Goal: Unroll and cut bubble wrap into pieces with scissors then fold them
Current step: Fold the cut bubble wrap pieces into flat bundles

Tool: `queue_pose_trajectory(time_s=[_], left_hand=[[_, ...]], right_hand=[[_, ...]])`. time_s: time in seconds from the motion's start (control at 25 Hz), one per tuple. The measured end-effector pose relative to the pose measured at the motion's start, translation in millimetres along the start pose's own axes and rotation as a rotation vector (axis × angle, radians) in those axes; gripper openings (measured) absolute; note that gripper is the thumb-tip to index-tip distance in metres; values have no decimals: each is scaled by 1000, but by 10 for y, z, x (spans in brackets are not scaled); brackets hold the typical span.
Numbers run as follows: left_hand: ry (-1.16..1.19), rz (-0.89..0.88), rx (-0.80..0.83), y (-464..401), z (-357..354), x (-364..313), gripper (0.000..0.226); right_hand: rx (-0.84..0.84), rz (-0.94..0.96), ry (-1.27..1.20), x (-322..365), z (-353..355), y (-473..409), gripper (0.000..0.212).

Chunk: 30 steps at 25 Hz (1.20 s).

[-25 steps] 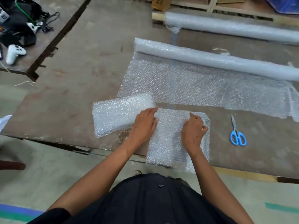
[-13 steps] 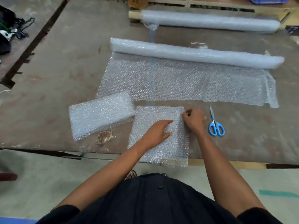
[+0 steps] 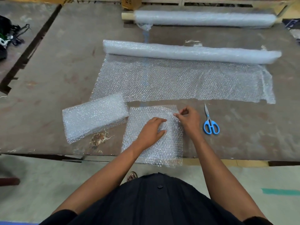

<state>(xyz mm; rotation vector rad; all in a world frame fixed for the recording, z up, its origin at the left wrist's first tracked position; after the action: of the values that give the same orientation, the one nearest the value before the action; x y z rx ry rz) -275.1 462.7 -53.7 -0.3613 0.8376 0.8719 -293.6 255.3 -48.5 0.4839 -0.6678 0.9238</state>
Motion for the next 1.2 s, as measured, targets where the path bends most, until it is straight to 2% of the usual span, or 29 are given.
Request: queue_pose_trajectory(time_s=[0.08,0.24,0.36,0.44,0.52,0.6,0.72,0.8,0.96,1.08,1.2], left_hand=[[14,11,-39,-36,22,-40,52],[68,-10,-105,-217,93,-174,63],[9,-15,-118,-381,143,-232,79],[-43,-14,-105,-478,175,-207,83],[-58,-23,-56,-556,179,-165,77],[-75,-34,-2,-613,185,-129,61],[-142,-44,4,-629,261,-77,34],[-180,-44,-27,-611,333,-27,23],[-235,-37,-98,-502,477,69,18],[-342,-20,-152,-381,632,173,20],[-402,5,-204,-292,789,239,18]], right_hand=[[-30,33,30,4,-10,6,27],[-63,152,104,143,-37,84,13],[-24,219,140,156,-108,123,20],[3,219,112,162,-105,145,17],[77,158,-27,132,-78,169,13],[217,38,-256,55,-125,202,15],[328,-54,-462,5,-152,243,32],[352,-25,-419,15,-143,248,40],[366,56,-313,9,-146,249,14],[365,-24,-383,-38,-135,245,13],[372,-7,-384,-5,-88,228,16]])
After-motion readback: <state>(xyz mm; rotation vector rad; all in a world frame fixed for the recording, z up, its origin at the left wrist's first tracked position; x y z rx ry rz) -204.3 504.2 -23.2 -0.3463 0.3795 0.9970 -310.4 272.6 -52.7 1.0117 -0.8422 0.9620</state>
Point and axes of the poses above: each hand's wrist, its own y-axis away from the middle knuckle, its own z-axis out of the back of the hand, x = y × z, the point moved 9 cm from there along -y, towards the middle knuckle, and after that the axes turned 8 degrees about y, right-handed, at the moved point
